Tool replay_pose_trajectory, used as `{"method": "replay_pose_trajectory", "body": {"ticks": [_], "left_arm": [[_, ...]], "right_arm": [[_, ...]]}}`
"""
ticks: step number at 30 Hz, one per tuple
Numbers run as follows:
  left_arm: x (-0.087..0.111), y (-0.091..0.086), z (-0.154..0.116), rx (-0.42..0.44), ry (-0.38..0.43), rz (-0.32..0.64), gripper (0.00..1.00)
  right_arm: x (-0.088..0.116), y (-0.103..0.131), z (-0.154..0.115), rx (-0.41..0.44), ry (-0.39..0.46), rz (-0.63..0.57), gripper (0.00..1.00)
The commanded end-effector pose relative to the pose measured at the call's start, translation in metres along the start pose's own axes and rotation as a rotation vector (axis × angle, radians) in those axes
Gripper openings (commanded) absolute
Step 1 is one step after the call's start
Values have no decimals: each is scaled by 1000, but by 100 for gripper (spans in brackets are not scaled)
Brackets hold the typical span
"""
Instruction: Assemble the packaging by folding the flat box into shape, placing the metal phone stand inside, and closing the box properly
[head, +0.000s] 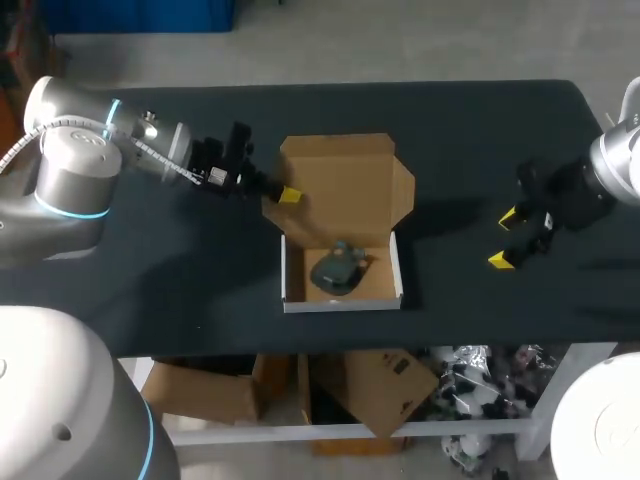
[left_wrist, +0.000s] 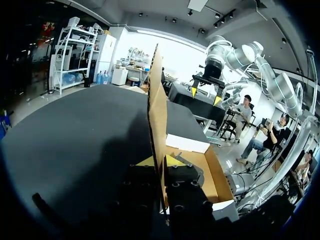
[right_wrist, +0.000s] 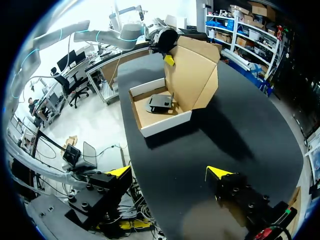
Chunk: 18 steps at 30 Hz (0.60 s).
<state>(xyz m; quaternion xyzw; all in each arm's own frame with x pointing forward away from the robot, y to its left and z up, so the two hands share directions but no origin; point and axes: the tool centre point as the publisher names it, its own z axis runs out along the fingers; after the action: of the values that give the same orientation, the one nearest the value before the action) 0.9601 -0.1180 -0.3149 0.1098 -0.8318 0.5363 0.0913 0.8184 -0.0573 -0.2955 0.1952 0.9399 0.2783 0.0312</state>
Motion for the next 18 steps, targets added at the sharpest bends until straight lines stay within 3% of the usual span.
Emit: {"method": "replay_pose_trajectory", "body": {"ticks": [1, 2, 18], "left_arm": [[1, 1, 0, 0, 0, 10, 4], [1, 1, 0, 1, -2, 12, 0], [2, 1, -2, 24, 9, 34, 0]], "right_arm": [[1, -1, -1, -3, 0, -1, 100], [1, -1, -1, -3, 0, -1, 100], [1, -1, -1, -3, 0, -1, 100]]}}
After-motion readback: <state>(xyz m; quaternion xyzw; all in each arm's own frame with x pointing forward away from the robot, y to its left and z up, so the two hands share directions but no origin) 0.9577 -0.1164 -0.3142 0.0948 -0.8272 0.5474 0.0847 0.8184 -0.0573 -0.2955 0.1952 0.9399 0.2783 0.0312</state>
